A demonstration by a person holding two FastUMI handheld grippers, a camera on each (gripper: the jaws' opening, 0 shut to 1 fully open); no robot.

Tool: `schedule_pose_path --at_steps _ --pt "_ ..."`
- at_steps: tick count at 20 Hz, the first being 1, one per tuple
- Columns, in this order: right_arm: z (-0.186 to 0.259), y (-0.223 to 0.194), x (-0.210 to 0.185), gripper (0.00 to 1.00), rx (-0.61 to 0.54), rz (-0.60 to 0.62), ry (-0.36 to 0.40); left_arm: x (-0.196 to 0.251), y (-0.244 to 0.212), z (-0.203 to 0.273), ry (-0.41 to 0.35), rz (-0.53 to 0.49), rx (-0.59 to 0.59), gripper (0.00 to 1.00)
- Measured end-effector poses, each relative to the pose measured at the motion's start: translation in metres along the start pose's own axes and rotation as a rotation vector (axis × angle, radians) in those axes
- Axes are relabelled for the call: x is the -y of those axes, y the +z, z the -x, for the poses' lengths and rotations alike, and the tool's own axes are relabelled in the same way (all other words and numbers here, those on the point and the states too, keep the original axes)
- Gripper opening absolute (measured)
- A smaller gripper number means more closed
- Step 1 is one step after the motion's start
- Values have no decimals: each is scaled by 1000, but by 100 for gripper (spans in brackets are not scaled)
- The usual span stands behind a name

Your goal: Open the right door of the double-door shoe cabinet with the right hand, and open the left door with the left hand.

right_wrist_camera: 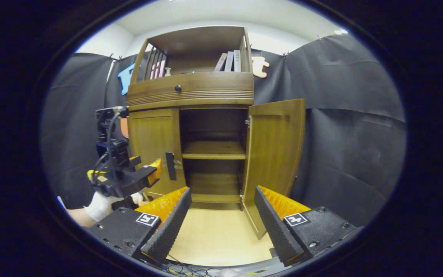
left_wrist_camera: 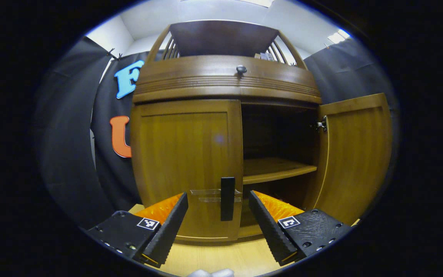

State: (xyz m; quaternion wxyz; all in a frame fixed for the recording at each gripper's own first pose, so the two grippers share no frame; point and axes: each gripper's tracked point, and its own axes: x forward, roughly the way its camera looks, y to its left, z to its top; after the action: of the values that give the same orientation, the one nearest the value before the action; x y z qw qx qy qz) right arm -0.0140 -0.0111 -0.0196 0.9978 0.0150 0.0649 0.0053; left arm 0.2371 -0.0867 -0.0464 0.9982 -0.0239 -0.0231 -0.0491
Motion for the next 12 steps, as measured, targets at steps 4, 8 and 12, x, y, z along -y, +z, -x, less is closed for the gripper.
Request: schedule_pose_path --at_steps 4,8,12 --pt "3 -2 19 100 -17 1 -63 8 -32 -48 -9 22 -41 96" --pt "1 -4 26 100 -37 4 -87 12 -62 -82 -4 18 -94 85" --pt "2 -10 30 100 -53 22 -96 9 -68 -97 -2 2 -87 57"
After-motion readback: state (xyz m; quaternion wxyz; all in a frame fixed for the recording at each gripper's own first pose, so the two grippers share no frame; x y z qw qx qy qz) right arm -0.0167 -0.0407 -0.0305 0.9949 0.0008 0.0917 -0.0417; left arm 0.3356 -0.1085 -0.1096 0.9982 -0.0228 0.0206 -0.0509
